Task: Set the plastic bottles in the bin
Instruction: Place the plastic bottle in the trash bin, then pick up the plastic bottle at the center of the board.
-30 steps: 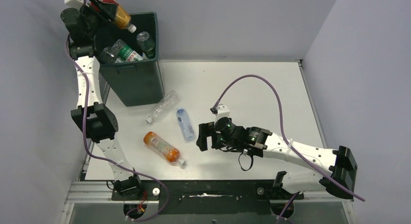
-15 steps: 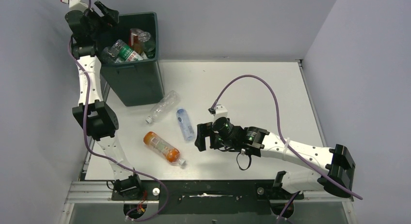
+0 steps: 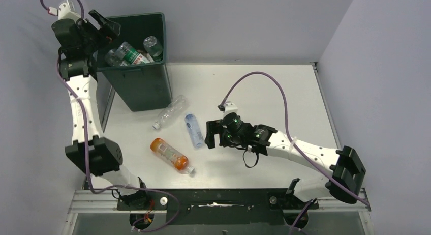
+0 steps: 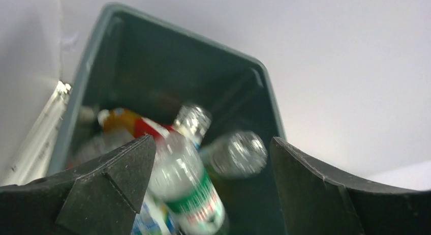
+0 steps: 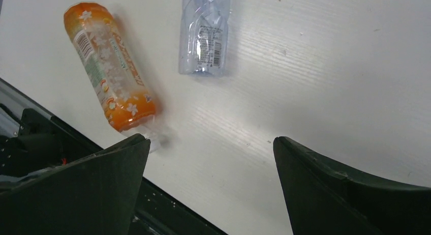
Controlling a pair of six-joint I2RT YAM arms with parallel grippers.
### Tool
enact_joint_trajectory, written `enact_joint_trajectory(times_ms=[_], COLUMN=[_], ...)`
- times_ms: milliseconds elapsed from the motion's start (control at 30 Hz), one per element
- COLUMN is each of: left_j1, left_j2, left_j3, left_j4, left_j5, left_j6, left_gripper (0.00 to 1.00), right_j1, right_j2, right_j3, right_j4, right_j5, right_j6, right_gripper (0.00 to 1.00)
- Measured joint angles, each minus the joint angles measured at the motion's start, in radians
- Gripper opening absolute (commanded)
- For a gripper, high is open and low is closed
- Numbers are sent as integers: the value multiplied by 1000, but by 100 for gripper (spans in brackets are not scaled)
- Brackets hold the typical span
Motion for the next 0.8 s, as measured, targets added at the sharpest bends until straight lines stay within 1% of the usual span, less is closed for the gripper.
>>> enact_joint_trajectory(times_ms=[67,167,300,367,433,533,700,800], left_j1=[-12,-50,-153,-203,-238,-249,-266,-281], left_j2=[-161,-340,-527,-592,-644,-682,-697,-709], left_j3=[-153,-286,-429,-497,-566,-635,-694,-725], left_j4=[-10,-27,-43,-61,-89,-149,-223,-247], left_j5=[0,11,26,37,44,53,56,57], left_j6=[-25,-47,-53,-55,-55,-55,-48,-47], left_gripper=[84,84,84,84,84,84,84,84], right_j1=[-27,-50,-55,-55,-60,-60,-60,-60], right_j2=[45,120,224,279,335,414,550,621], right_j3=[9,24,56,79,106,158,259,315], right_j4=[21,42,71,90,109,129,150,154], right_j5=[-16,-38,-68,-87,-103,-119,-138,-148], right_j6=[-17,-43,-77,-92,-107,-128,-158,-171], right_gripper=[99,98,98,98,98,98,98,100])
